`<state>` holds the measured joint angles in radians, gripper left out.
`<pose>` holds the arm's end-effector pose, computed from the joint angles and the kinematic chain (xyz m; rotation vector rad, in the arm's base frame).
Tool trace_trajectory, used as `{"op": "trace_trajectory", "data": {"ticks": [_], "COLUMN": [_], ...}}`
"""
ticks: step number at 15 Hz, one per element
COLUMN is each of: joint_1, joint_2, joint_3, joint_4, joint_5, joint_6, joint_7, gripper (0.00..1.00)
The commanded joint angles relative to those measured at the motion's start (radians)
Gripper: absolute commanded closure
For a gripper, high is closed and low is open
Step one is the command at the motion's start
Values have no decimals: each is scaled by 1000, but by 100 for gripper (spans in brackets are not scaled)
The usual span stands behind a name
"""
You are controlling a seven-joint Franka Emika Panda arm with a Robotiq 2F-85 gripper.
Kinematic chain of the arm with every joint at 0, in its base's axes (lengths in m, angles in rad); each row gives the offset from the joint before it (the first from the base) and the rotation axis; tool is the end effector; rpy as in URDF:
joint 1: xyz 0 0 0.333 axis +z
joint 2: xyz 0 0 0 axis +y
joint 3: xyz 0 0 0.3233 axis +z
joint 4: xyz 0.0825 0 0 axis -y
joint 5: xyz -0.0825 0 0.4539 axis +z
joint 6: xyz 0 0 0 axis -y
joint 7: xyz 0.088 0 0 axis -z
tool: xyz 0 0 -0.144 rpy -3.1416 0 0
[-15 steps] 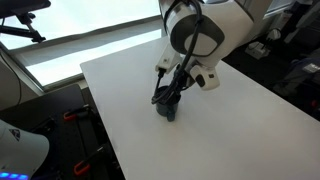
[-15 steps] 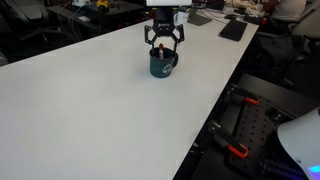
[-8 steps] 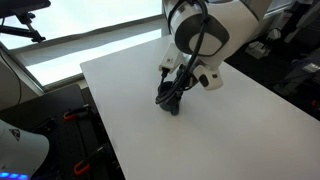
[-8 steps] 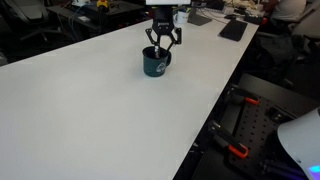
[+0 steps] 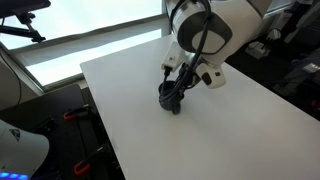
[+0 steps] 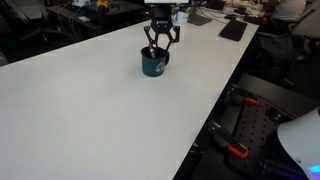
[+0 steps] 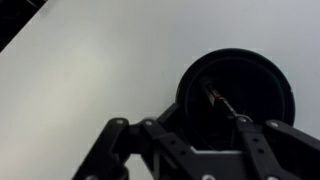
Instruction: Remove the marker from the mug cup
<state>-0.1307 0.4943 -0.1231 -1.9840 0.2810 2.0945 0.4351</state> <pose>0.5864 -0.1334 0.1081 -2.6893 1.2544 0.5792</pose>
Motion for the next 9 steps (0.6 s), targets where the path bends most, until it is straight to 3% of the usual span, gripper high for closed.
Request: {"op": "trace_trajectory", "data": {"ticks": [1,4,9], "joint_1": [10,17,24], "joint_2": [-12,-18,-18], "joint_3": [-8,-12,-10], "joint_4": [11,20,50], "joint_5": [1,-10,-20], "joint_6": [-16,-14,-15], "joint_7": [-4,4,3], "gripper": [25,2,0]}}
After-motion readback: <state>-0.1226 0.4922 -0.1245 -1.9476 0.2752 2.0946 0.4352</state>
